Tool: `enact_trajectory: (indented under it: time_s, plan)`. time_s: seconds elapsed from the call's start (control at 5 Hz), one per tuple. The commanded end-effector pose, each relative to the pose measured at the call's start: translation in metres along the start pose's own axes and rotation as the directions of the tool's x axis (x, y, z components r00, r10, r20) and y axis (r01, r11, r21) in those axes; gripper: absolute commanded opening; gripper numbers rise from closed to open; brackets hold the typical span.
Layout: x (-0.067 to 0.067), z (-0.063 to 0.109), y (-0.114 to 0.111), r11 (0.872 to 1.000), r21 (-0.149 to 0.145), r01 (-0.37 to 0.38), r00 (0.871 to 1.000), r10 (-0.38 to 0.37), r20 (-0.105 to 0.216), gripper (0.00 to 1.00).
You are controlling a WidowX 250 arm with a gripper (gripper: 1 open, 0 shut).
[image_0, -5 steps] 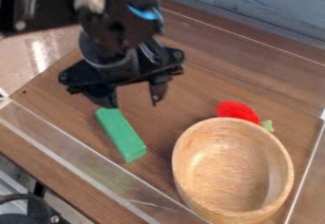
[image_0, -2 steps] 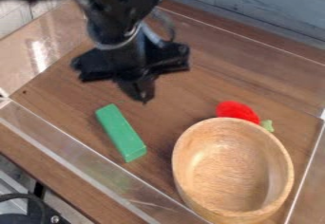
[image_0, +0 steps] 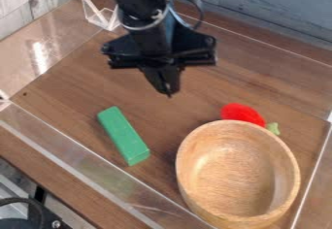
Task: Remove the green block from the brown bowl and put it on the table
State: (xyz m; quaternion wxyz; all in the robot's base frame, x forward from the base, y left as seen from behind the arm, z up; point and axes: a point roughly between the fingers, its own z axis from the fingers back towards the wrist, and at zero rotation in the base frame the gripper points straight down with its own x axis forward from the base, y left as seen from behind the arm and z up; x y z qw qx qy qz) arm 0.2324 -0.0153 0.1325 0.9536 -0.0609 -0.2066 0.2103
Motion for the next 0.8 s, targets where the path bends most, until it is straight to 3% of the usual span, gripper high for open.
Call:
enact_trajectory:
  time_s: [0.0,0.2,0.6]
  plan:
    - [0.003,0.004,-0.016,0.997,-0.04,0.073,0.997,-0.073,0.011,0.0]
    - [-0.002,-0.006,-0.002,0.998,-0.022,0.066,0.998,-0.066,0.003,0.0]
    - [-0.005,-0.017,0.022,0.987,0.001,0.158,0.987,-0.158,-0.008,0.0]
